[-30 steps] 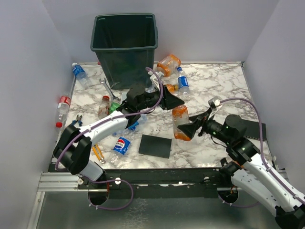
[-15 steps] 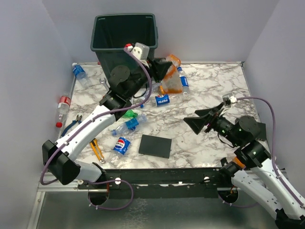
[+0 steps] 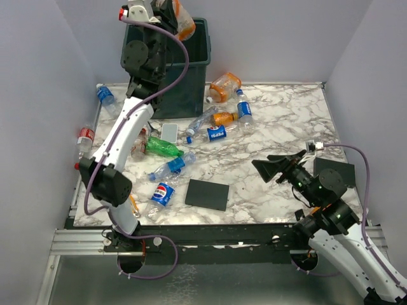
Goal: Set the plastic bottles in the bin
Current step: Place the plastic bottle in the trash bin.
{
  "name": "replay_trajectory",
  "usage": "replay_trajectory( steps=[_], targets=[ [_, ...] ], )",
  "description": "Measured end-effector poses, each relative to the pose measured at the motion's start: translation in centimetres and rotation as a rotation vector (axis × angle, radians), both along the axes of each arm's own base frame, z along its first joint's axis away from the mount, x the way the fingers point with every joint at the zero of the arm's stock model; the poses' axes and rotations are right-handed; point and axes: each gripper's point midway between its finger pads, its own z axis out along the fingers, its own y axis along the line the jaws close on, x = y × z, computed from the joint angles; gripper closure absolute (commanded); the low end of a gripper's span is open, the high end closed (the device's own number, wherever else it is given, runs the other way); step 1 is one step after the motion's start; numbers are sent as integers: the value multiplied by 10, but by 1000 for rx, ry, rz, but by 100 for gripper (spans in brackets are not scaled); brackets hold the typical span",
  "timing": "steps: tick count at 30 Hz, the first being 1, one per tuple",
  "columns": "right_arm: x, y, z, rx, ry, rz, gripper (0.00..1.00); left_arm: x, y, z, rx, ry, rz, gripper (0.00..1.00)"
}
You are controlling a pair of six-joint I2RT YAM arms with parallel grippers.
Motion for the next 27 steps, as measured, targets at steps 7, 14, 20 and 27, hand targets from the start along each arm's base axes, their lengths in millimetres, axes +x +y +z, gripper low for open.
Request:
replay_trajectory(
  steps=[7,14,20,27],
  targets=[
    [3,-8,-18,-8,57,-53,0,71,-11,-52,4,59,56,100],
    [7,-17,-28,-31,86,-108,0,119,-29,-131,65,214,59,87],
    [10,-22,-33,-44,103,-143,0,123,-30,-138,76,237,61,12],
    [15,-27,-36,-65,111,-178,0,118,-30,-123,49,209,50,1]
  ],
)
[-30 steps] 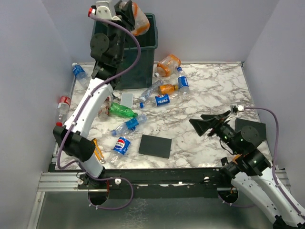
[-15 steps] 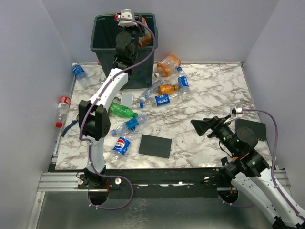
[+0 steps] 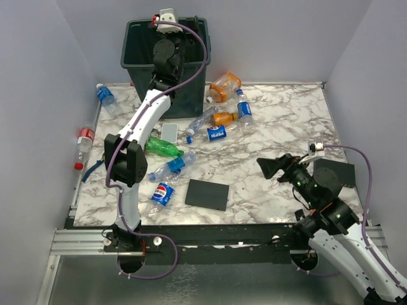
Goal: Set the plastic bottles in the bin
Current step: Place the plastic bottle in the trash bin, then pick up the plastic bottle at the center of the board.
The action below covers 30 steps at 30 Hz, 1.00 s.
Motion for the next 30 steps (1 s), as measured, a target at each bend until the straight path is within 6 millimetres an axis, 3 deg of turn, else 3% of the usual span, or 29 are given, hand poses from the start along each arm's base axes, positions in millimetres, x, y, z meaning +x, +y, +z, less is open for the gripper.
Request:
replay_trajectory(
  steps=[5,8,10,12,15,16,19,21,23,24,25,26,30],
  targets=[
    [5,-7,1,-24,7,-42,0,-20,-2,31,-40,-43,-28,1],
    [9,-15,1,-32,9,-98,0,-55,-15,63,-52,-85,-71,1],
    [13,-22,1,-36,9,-141,0,-94,-35,83,-46,-111,-136,1],
    [15,-29,1,-45,5,-179,0,-146,-59,97,-33,-135,-226,1],
    [18,-37,3,-69,7,-223,0,-215,-86,102,-19,-161,-379,1],
    [20,-39,6,-77,10,-238,0,-227,-87,96,-15,-154,-403,1],
    [27,-43,9,-107,37,-278,0,-248,-85,64,-12,-93,-450,1],
    [33,-44,4,-135,70,-298,0,-252,-88,19,6,2,-479,1],
    [37,-45,-5,-161,110,-323,0,-251,-95,-28,32,110,-502,1],
    [42,-43,-17,-192,152,-328,0,-251,-102,-72,77,214,-512,1],
    [45,-42,-25,-210,182,-333,0,-251,-104,-93,96,262,-517,1],
    [47,-41,-33,-222,209,-336,0,-252,-105,-128,128,345,-520,1],
    [51,-36,-59,-254,302,-346,0,-269,-88,-224,240,582,-490,1]
  ],
)
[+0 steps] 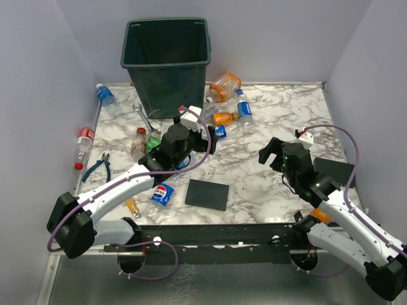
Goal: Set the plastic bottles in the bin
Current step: Pick up the plastic bottle at the center of the board.
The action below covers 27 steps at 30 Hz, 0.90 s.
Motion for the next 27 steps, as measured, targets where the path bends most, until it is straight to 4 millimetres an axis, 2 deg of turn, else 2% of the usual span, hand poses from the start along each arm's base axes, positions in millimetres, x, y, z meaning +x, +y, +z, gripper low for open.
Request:
replay_trajectory(
  steps=[1,3,6,10,14,18,25,27],
  targets=[
    [1,1,-3,3,11,-6,0,-4,7,-13,25,26,11,1],
    [2,0,-10,10,35,-31,0,-10,22,-26,55,52,52,1],
    [7,-6,-24,0,87,-85,0,-13,36,-21,47,45,103,1],
    [16,-24,-39,3,140,-163,0,-12,42,-12,16,33,143,1],
    [41,-43,-44,47,137,-216,0,-12,42,-14,-2,48,152,1],
    [78,-31,-47,85,96,-153,0,-13,41,-17,-9,61,151,1],
    [182,9,-46,88,35,-4,0,-14,41,-20,-9,72,148,1],
    [206,15,-54,84,29,26,0,-14,41,-22,-5,73,148,1]
  ],
)
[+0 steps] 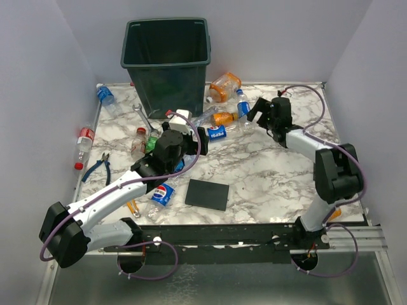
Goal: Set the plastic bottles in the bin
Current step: Pick up the plastic bottle at the center of the board.
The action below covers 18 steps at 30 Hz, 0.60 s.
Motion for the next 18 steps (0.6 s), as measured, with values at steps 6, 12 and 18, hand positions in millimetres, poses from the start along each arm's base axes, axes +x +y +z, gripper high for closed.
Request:
replay_trajectory(
  steps=[6,12,18],
  targets=[
    [41,9,-34,-16,39,100,1,0,0,-1,13,-3,-5,1],
    [58,17,-44,-45,43,176,3,0,0,-2,23,-6,-7,1],
    [68,27,-50,-59,48,244,7,1,0,-5,33,-2,-9,1]
  ],
)
